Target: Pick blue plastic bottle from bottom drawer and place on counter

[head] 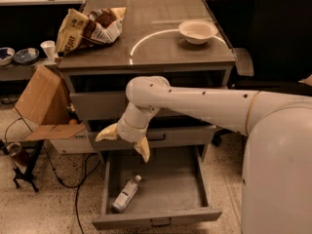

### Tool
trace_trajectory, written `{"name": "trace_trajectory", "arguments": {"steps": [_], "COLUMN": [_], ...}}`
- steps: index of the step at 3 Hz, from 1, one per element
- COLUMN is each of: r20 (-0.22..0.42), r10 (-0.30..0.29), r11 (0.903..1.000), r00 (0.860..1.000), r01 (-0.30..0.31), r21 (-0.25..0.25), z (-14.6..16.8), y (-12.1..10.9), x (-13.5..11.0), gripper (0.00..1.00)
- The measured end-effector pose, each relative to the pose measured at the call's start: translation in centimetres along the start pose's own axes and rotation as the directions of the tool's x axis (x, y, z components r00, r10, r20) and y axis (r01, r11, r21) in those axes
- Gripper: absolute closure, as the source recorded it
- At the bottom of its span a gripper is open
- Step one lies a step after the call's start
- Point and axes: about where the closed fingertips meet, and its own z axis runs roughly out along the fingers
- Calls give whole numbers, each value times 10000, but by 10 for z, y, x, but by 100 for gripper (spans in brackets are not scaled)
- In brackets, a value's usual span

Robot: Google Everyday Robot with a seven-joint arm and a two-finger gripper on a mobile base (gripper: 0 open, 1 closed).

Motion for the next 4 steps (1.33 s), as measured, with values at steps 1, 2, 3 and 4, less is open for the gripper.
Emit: {"name": "trace_trajectory", "arguments": {"steps": [1, 2, 3, 4], "r20": [-2, -403, -595, -493], "r10": [-1, -120, -445, -931], "r11": [10000, 9999, 9989, 9948], "r00": [10000, 9991, 9972, 9944], "r01": [1, 120, 451, 950], "r21": [0, 18, 93, 364], "z": [0, 10, 52, 119], "y": [0, 4, 25, 54], "x": [0, 6, 25, 49], "gripper": [0, 0, 0, 0]}}
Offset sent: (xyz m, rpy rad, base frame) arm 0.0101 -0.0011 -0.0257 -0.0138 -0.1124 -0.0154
